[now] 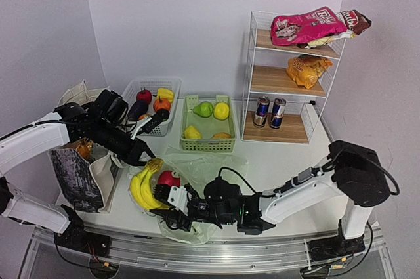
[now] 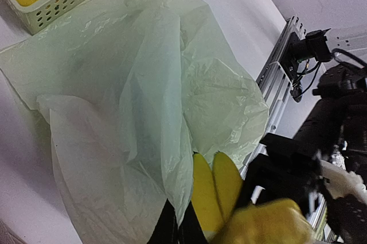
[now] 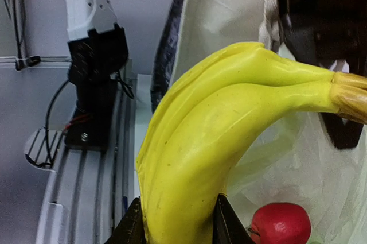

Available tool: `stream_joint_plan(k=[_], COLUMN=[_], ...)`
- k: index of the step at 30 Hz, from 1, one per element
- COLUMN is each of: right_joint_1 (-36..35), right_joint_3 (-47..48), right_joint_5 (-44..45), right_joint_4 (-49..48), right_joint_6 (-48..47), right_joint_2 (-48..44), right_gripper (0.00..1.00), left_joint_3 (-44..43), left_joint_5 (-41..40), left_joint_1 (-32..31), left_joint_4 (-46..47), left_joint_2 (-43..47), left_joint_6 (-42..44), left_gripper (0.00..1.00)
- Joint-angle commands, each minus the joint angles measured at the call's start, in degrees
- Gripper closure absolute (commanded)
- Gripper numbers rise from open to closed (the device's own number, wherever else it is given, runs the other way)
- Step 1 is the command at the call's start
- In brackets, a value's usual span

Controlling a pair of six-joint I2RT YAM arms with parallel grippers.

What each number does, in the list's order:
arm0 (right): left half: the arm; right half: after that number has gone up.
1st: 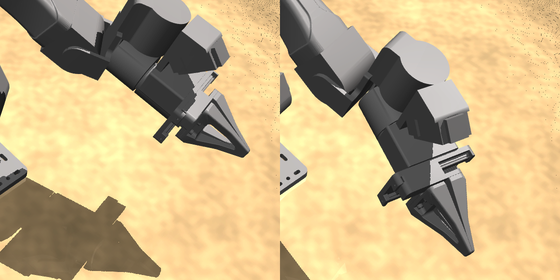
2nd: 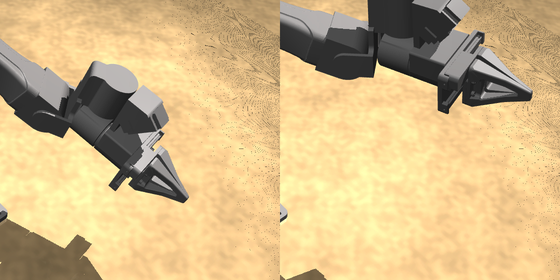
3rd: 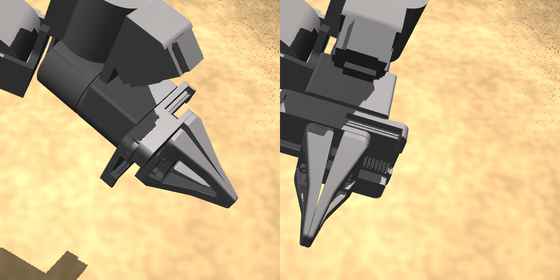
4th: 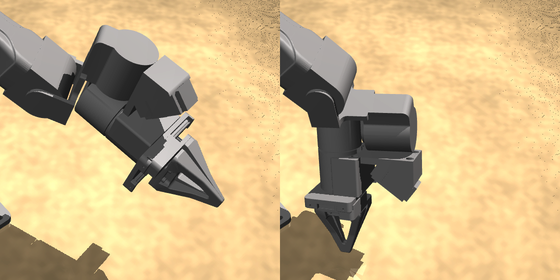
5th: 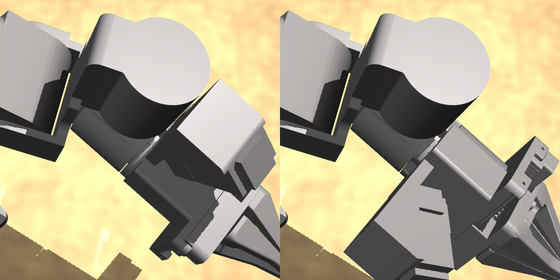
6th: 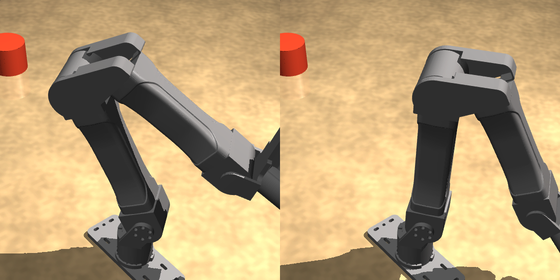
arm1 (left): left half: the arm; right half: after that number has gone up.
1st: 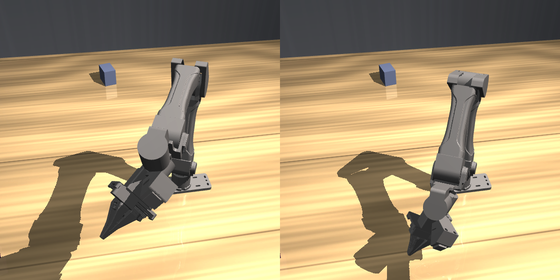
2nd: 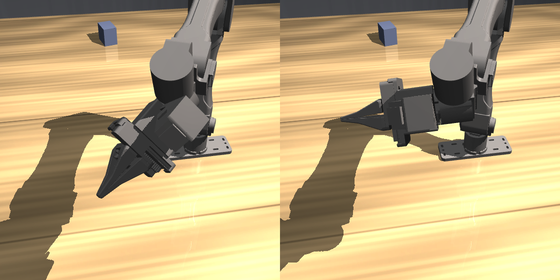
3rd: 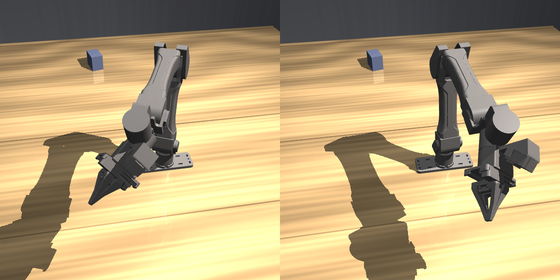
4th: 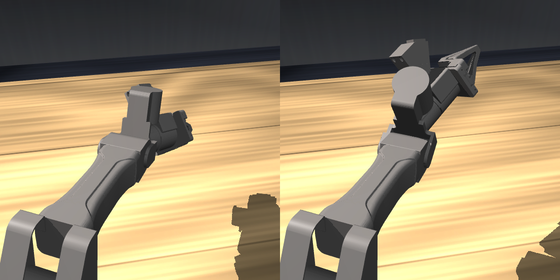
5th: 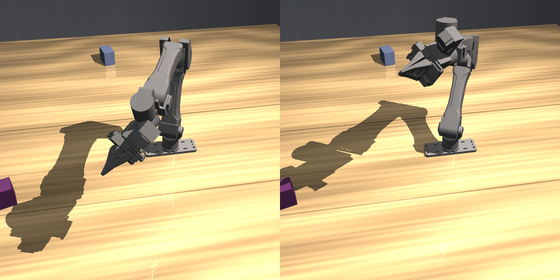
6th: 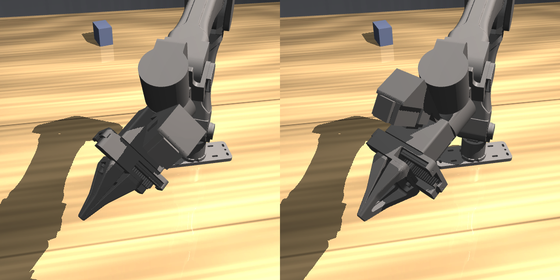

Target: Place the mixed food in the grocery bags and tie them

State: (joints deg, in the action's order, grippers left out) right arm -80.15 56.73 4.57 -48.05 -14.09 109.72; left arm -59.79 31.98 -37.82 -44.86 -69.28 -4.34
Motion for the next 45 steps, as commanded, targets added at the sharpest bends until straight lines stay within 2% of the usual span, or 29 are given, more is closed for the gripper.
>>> stream_joint_plan(k=[1, 11, 16, 21, 24, 26, 31, 36, 39, 40, 42, 43, 45], right_joint_1=[0.77, 2.13, 2.28, 2.28, 2.28, 2.31, 2.61, 4.34, 5.41, 5.43, 5.44, 5.37, 5.07], right_joint_3=[-1.84, -9.03, -5.52, 4.02, 4.84, 6.63, 11.66, 10.84, 14.47, 16.78, 20.27, 21.52, 22.73], right_joint_5=[9.46, 13.52, 22.03, 22.63, 27.98, 29.64, 27.42, 27.33, 27.88, 28.02, 26.78, 26.03, 25.29], right_joint_4=[-14.82, -16.53, -13.18, 6.61, 9.09, 15.66, 33.54, 44.41, 55.69, 59.98, 66.19, 67.43, 67.88], right_joint_6=[0.74, 6.48, 2.6, -0.72, -1.92, -2.11, -2.24, 3.45, 6.52, 6.37, 6.93, 7.5, 9.03], right_joint_2=[3.06, 3.88, 8.11, 7.77, 7.36, 6.68, 8.2, 6.83, 5.28, 5.07, 4.0, 3.05, 0.6], right_gripper=[1.0, 1.0, 1.0, 1.0, 1.0, 1.0, 0.96, 0.92, 0.85, 0.78, 0.54, 0.46, 0.39], left_joint_3=[-0.57, -0.94, -1.47, -1.74, -2.21, -2.08, -3.08, -5.51, -5.0, -4.62, -3.87, -3.6, -3.34], left_joint_5=[2.55, 3.52, 5.83, 8.19, 9.48, 10.34, 12.79, 12.86, 11.45, 10.36, 7.27, 5.37, 1.54], left_joint_1=[0.3, 0.29, 0.29, 0.29, 0.27, 0.29, 0.3, 0.29, 0.31, 0.26, 0.29, 0.28, 0.28], left_joint_4=[1.52, 1.69, 2.29, 2.3, 2.53, 2.63, 4.42, 3.73, 3.62, 3.79, 4.29, 4.38, 4.15], left_joint_2=[1.7, 1.08, 0.61, 0.32, 0.49, 0.75, 0.7, 0.61, 0.78, 0.77, 0.59, 0.45, 0.1], left_joint_6=[1.07, 2.27, 1.94, 1.6, 0.84, 0.15, -3.08, -4.22, -4.58, -4.85, -5.57, -6.01, -6.8], left_gripper=[1.0, 1.0, 1.0, 1.0, 1.0, 1.0, 1.0, 1.0, 1.0, 1.0, 1.0, 1.0, 1.0])
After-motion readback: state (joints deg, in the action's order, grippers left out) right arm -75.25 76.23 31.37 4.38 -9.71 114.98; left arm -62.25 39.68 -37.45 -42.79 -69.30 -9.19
